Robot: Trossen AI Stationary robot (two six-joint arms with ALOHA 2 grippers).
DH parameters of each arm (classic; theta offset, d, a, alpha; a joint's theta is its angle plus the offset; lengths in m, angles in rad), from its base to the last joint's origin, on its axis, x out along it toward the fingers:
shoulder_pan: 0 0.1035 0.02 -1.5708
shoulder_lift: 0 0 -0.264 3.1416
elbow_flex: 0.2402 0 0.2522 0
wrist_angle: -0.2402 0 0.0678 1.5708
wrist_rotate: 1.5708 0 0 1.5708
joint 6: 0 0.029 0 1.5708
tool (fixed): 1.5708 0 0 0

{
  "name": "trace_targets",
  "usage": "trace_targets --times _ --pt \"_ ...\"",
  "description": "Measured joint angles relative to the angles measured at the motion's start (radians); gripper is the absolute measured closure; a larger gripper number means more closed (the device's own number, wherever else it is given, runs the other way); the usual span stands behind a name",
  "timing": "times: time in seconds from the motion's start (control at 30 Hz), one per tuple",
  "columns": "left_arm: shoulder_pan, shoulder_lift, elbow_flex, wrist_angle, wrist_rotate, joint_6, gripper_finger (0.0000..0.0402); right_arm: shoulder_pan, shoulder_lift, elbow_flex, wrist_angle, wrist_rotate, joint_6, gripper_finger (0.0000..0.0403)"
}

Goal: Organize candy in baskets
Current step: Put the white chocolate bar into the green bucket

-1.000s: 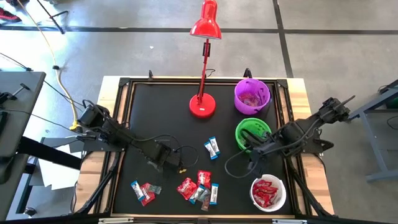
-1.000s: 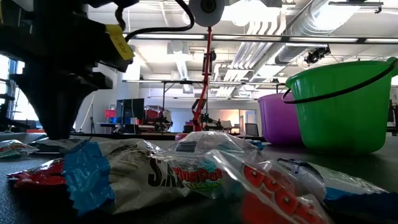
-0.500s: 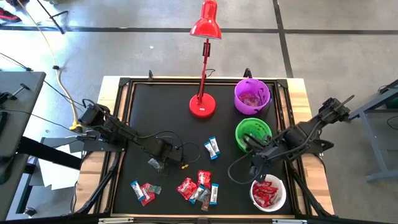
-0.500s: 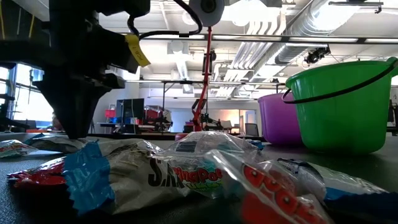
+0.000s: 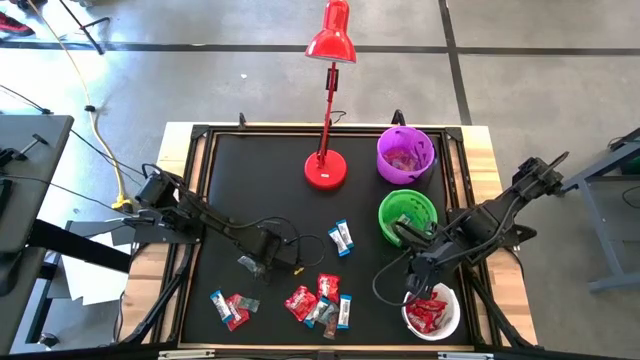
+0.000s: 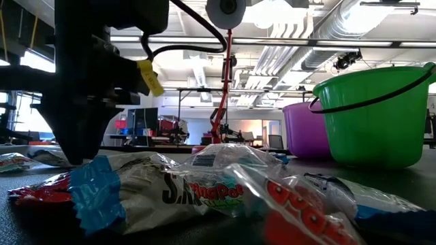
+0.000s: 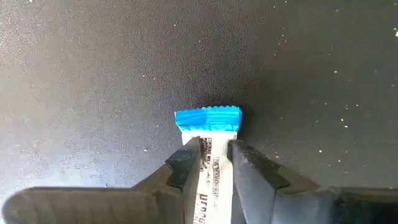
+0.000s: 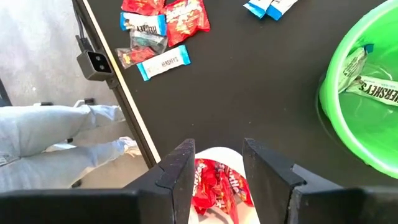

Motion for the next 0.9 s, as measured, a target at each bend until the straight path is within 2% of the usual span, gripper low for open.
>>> trace_targets --times 0.3,0.47,0.63,0.9 --pt "-0.002 0.011 -0.005 0.026 -0.026 -0.028 0.0265 0.0 0.0 0.0 0.0 0.001 -0.002 0.0274" --pt "-0.002 0.011 -0.006 0.035 -0.058 -0.158 0.0263 0.0 0.0 0.0 0.0 0.033 -0.003 0.0274" --pt "-0.002 0.011 -0.006 0.04 -0.072 -0.292 0.029 0.0 0.0 0.0 0.0 0.085 -0.003 0.0274" --pt "0.0 0.011 -0.006 0.035 -0.095 -0.436 0.0378 0.0 0.0 0.0 0.0 0.091 -0.008 0.0274"
